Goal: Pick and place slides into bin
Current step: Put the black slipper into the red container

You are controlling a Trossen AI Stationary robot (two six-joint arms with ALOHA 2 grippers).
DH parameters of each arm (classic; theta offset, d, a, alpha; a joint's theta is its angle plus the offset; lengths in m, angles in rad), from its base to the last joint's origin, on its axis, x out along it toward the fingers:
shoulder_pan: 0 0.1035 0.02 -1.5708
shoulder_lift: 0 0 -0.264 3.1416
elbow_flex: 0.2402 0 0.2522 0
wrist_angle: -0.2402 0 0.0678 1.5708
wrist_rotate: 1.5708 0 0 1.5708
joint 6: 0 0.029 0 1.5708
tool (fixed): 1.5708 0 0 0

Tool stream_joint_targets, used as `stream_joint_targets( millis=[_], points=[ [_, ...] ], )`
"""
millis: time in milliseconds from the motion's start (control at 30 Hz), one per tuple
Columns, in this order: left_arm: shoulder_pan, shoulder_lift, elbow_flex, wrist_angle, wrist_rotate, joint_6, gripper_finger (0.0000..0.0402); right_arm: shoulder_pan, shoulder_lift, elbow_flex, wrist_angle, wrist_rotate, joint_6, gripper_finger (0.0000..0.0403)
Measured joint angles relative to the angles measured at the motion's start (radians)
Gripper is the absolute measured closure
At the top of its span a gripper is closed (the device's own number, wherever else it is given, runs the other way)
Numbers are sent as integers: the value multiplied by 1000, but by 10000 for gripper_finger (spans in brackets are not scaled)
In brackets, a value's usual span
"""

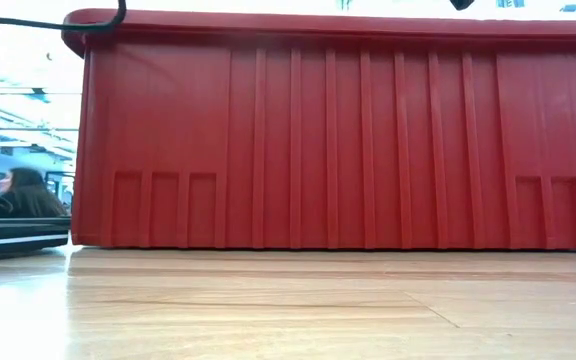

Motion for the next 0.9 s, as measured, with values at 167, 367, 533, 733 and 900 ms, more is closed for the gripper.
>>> stream_joint_targets(
  millis=[167,367,533,733,900],
  points=[
    [-4,21,0,6,-14,86,188,0,2,0,-1,-1,19,403],
    [-4,65,-2,6,-20,97,188,0,2,0,-1,-4,22,403],
    [-4,90,-3,6,18,13,188,0,2,0,-1,-4,22,403],
    [-4,91,-3,6,27,-53,188,0,2,0,-1,-4,22,403],
    [-5,104,-3,6,28,-45,188,0,2,0,-1,-4,21,403]
  ],
)
